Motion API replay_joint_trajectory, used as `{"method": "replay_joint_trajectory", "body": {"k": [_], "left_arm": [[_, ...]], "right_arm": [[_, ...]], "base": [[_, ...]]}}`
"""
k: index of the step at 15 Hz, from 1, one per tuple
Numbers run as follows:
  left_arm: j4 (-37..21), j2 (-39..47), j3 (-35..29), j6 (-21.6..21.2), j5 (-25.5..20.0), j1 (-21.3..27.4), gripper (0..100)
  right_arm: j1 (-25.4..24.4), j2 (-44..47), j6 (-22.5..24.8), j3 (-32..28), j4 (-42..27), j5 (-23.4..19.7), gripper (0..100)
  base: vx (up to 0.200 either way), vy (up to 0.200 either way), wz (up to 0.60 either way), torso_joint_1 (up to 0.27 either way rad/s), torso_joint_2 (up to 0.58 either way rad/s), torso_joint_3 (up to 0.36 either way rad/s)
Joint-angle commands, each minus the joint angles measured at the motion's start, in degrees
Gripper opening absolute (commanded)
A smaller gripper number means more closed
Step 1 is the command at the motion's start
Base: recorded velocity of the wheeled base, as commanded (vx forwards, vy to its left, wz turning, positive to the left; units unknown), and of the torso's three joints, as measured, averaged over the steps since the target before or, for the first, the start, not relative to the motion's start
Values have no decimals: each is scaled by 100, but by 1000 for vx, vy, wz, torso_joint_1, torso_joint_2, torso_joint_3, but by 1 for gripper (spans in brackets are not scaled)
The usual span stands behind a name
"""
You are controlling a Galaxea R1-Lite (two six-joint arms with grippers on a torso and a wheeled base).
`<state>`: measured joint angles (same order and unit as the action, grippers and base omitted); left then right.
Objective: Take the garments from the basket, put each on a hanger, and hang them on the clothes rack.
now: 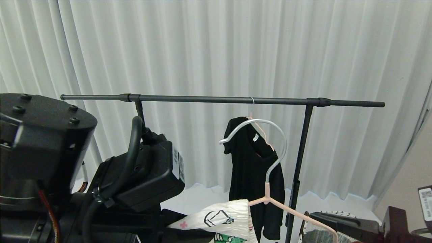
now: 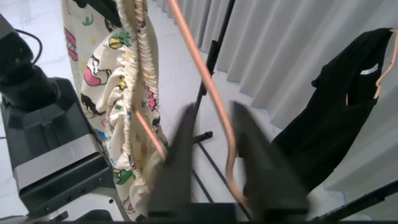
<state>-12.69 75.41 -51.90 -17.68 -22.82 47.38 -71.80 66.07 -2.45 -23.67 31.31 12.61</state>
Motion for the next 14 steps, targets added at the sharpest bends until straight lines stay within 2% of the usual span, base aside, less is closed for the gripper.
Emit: {"method": "replay_joint_trajectory", "body": {"k": [1,4,5,6,7,8,10,13,14], "left_arm": [[30,-26,118,-8,173,-168,0],[513,-185,628,-8,929,-423,0],[1084,-202,962,1,1148,-643,0],[1304,-202,1015,1,1166,-678,0],[1963,-193,1015,27,1263,-713,0],[2166,-193,944,36,1465,-722,0],[2183,-316,777,98,1658,-713,0],[2183,-571,690,107,1658,-713,0],[2183,-659,690,107,1649,-704,0]], "right_arm": [[96,-7,8,47,-54,84,100],[378,-68,8,188,-133,111,100],[457,-68,-10,337,-151,75,100],[457,-51,-19,355,-151,67,100],[465,99,-54,346,-151,49,100],[465,239,-177,320,-142,40,100],[536,582,-739,126,-133,40,100],[949,1391,-1943,-682,-133,58,100],[1054,1672,-2190,-964,-133,58,100]], "base": [[0,0,0,0,0,0],[0,0,0,0,0,0],[0,0,0,0,0,0],[0,0,0,0,0,0],[0,0,0,0,0,0],[0,0,0,0,0,0],[0,0,0,0,0,0],[0,0,0,0,0,0],[0,0,0,0,0,0]]}}
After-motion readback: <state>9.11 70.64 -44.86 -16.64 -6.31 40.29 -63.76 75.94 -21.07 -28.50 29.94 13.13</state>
